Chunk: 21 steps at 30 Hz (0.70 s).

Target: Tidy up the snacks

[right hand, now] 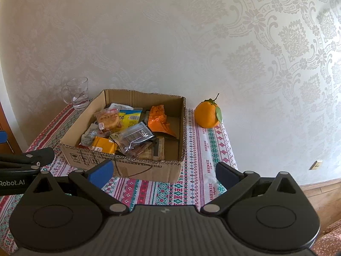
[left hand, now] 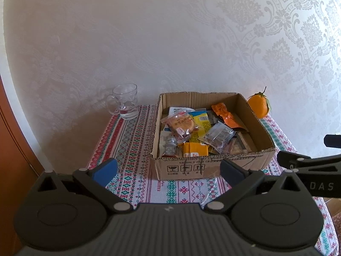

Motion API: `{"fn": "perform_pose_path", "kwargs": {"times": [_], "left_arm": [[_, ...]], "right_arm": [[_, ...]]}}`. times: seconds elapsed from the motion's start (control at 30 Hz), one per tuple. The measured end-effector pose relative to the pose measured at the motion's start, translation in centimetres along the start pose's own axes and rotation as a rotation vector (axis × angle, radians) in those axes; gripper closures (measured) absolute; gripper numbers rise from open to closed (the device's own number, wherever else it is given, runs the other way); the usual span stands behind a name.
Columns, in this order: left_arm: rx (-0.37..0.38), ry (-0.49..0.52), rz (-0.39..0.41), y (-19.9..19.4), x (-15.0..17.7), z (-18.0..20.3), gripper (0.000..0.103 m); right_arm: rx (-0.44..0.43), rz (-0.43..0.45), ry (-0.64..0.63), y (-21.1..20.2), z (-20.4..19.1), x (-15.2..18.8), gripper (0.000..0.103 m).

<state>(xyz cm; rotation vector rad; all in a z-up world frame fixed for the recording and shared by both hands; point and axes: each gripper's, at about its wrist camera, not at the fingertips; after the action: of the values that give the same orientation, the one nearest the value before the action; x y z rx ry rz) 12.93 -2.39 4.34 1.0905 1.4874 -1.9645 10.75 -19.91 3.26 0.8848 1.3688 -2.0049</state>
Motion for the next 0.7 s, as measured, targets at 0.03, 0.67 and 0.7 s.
{"fn": "perform_pose_path", "kwargs": {"times": [0.03, 0.67, 0.7], "left_arm": [[-0.001, 0.000, -0.001, 0.02, 0.01, -0.01, 0.001], [-0.010, 0.002, 0.004, -0.13, -0.01, 0.18, 0.001], [-0.010, 0.002, 0.004, -0.13, -0.02, 0.17, 0.001]], "right_arm": [[-0.001, -0.001, 0.000, 0.01, 0.01, 0.00, 0.000], [-0.001, 0.000, 0.006, -0.07, 0.12, 0.05, 0.000], [0.000, 0.001, 0.006, -0.06, 0.12, 0.05, 0.000]]}}
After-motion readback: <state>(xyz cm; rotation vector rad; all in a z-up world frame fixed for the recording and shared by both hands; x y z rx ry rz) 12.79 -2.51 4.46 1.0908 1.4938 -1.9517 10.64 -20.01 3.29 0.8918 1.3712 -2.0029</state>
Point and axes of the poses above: each gripper's, at about its wrist camera, not at the fingertips, and y roughly the way its jaws point, z to its right, x to its underside, and after that the axes turned 14 degrees about x, right-handed
